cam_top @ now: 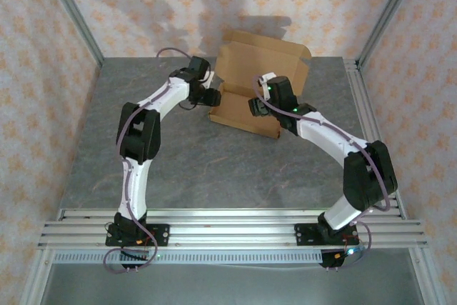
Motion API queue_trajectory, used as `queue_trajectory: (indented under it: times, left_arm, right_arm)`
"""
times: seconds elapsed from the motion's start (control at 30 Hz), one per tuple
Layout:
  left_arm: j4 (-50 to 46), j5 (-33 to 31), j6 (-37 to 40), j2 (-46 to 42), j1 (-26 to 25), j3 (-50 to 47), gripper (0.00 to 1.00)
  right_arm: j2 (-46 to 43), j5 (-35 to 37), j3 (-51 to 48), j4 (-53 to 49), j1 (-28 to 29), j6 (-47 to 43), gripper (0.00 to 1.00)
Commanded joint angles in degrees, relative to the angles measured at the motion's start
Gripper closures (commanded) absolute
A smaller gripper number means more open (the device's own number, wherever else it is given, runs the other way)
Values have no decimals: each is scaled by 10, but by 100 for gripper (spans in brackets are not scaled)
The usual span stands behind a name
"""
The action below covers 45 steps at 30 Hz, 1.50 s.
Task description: Fold the paper box
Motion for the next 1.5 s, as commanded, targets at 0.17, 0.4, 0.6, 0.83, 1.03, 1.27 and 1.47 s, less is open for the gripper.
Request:
queue_trajectory:
  times: [0.17,0.4,0.6,0.83,1.03,1.27,1.47]
  left_arm:
    - [-72,-55,-2,20,-22,31,60]
    - [-25,-75,-24,-37,-22,-69,83]
    - [-7,-99,-21,-100,-23,-147,93]
    - [31,-127,-35,-169,-22,-245,100]
    - [42,-132,-52,-223,-23,-297,100]
    - [60,-113,-63,-239,-22,-342,100]
    - [59,-98,-51,-223,-18,-343,100]
  right_arm:
    - [-18,9,-19,31,-8,21,21]
    - [-8,-1,6,39,-19,28,22]
    - [-16,-14,12,36,-34,30,22]
    - [-13,-1,51,-17,-66,30,22]
    - [-4,-6,89,-61,-98,31,22]
    - [12,-160,143,-131,-162,-28,25]
    - [75,-221,246,-255,-185,-134,27]
